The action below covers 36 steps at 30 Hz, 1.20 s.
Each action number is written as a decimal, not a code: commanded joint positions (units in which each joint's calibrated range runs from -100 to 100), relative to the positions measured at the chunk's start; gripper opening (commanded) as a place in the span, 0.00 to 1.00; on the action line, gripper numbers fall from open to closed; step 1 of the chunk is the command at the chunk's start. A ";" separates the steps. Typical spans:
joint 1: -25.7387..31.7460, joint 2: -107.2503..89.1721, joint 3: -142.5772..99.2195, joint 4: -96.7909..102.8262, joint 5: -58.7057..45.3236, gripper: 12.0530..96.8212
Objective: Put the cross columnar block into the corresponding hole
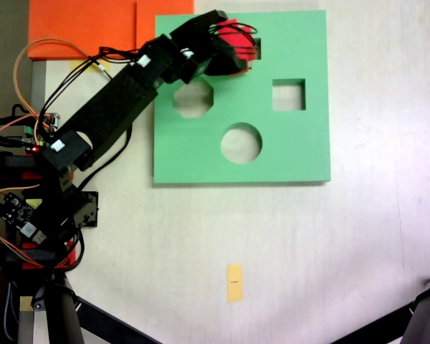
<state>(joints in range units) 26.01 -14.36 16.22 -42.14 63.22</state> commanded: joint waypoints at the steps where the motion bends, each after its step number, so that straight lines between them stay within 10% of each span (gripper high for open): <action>1: 0.54 -0.30 4.92 5.89 2.83 0.44; 36: -0.68 3.89 10.30 2.04 4.54 0.48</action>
<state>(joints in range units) 25.62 -9.17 22.29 -40.58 66.35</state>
